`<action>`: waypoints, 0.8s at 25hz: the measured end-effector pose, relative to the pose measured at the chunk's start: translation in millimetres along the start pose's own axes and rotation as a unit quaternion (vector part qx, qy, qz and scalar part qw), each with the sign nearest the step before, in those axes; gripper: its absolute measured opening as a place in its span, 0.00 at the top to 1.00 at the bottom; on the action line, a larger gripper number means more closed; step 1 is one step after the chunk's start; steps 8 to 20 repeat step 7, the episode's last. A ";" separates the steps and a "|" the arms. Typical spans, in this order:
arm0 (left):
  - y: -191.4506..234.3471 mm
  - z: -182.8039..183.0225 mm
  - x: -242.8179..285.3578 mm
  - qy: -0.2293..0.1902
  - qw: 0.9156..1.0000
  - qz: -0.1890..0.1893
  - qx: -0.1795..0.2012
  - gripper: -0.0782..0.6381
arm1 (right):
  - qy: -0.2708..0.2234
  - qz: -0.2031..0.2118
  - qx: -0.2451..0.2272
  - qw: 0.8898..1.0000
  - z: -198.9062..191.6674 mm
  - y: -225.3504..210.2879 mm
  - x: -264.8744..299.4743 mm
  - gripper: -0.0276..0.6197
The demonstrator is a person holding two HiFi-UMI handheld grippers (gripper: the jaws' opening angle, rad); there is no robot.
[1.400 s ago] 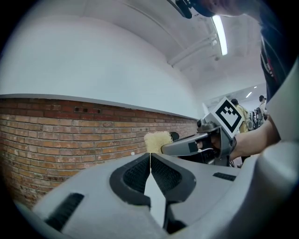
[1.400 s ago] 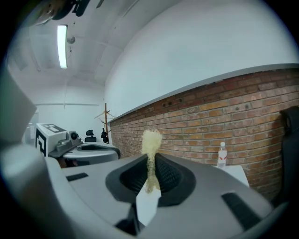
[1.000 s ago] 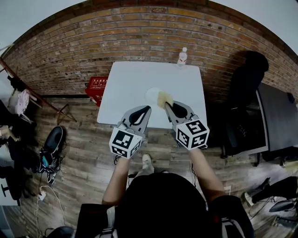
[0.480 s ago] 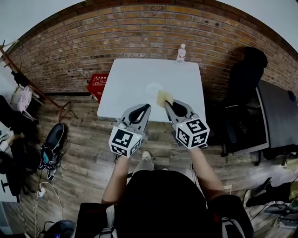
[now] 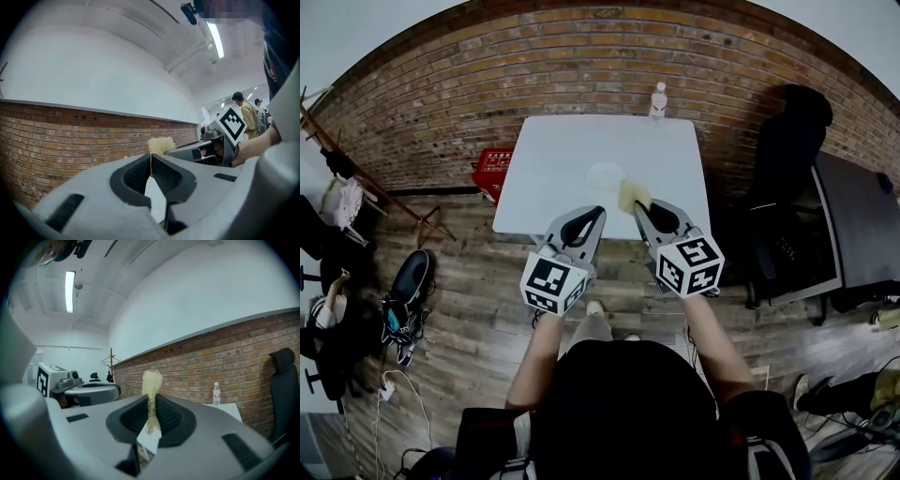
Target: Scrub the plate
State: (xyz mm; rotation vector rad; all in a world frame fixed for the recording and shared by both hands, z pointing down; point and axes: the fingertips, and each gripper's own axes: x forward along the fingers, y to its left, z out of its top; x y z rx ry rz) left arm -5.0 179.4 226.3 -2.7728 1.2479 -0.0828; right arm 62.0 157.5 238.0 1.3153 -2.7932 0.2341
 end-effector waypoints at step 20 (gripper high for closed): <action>-1.1 -2.5 3.5 0.003 1.000 -0.006 -0.002 0.86 | -0.003 -0.002 0.014 1.000 -3.0 -2.8 -0.6 0.89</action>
